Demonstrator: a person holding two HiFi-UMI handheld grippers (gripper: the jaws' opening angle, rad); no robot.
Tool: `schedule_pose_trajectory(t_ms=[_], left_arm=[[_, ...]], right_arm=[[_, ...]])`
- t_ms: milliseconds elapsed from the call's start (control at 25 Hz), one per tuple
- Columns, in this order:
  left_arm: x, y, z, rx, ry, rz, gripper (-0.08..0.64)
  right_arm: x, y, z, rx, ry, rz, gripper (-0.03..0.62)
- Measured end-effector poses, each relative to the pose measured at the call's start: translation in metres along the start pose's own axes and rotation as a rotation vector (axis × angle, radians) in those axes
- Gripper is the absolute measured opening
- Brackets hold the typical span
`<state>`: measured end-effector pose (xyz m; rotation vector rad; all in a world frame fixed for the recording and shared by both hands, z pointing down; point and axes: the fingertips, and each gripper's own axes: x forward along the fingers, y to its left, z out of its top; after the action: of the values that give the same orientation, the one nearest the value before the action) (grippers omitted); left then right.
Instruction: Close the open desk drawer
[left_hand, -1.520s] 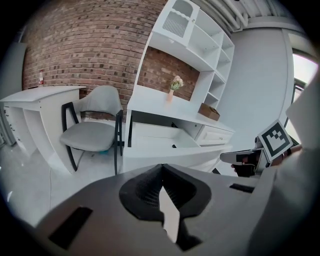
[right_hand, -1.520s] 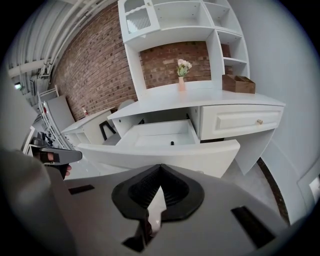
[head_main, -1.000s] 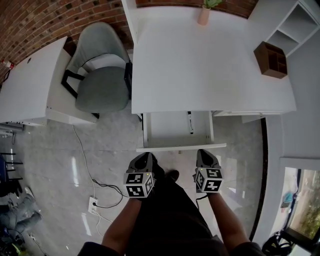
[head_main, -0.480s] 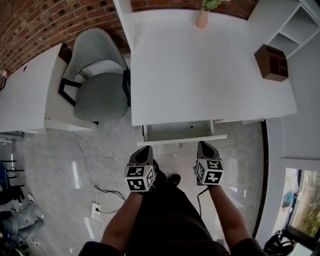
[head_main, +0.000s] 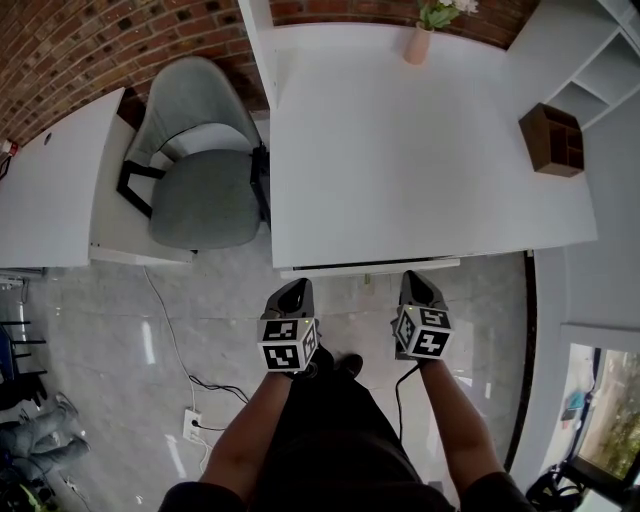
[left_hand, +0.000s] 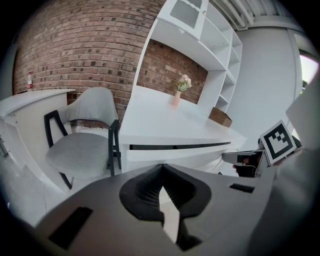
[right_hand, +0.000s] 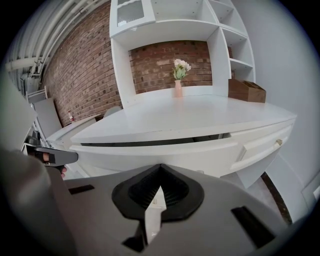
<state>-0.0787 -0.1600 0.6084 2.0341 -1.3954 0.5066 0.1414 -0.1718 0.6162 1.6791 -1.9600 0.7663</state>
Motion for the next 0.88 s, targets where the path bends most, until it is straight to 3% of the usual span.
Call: schedule_pose_trajectory(t_ms=[880], left_arm=[[0.017, 0.008, 0.015, -0.014, -0.034, 0.043, 0.009]], right_arm=[[0.018, -0.001, 0.015, -0.012, -0.032, 0.011, 0.005]])
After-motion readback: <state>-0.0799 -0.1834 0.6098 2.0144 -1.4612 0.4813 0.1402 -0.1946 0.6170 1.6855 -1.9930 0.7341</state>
